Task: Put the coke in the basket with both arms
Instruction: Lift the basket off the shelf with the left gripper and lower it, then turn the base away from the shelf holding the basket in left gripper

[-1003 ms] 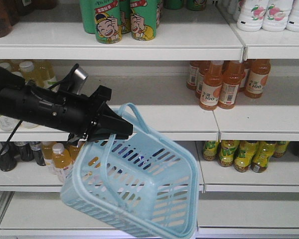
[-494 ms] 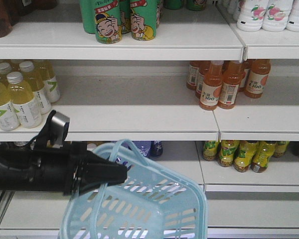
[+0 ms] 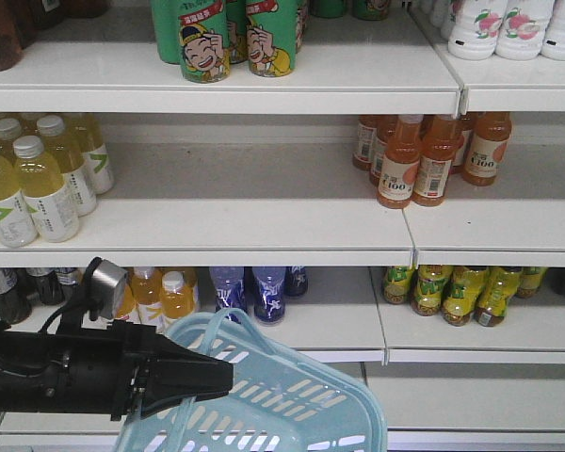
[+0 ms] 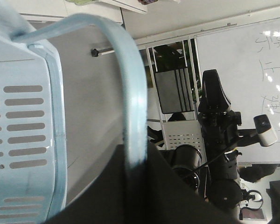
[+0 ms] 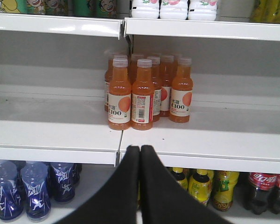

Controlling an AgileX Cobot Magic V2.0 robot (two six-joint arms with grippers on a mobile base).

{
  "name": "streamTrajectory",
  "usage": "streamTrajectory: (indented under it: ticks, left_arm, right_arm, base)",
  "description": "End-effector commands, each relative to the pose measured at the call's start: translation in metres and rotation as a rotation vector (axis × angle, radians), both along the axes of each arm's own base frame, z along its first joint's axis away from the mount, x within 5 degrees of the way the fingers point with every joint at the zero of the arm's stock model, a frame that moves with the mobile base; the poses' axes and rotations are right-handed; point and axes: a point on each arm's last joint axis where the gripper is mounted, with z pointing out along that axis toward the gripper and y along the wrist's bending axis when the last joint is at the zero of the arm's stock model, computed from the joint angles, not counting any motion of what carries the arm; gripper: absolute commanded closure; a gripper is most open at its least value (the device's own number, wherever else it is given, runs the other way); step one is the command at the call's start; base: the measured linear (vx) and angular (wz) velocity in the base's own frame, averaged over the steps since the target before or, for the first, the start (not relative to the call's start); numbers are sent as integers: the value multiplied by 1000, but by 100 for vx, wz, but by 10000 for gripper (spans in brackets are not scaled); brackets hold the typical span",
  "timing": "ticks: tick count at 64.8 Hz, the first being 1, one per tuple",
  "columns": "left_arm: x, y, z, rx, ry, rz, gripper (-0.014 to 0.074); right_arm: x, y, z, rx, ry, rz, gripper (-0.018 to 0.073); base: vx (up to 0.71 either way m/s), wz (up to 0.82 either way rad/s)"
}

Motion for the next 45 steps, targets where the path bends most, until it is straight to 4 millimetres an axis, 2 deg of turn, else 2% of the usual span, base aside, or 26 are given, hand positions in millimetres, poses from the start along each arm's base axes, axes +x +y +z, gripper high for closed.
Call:
streamTrajectory:
  ticks: [1,45]
  left_arm:
    - [3,-3,25,-149,-44,28,604]
    - [2,-3,25,-147,-45,25,602]
  right_arm:
    - [-1,0,5,-9,-83,-4,569]
    - [-1,0,5,-9,-81,-4,569]
  base:
    - [0,0]
    - [0,0]
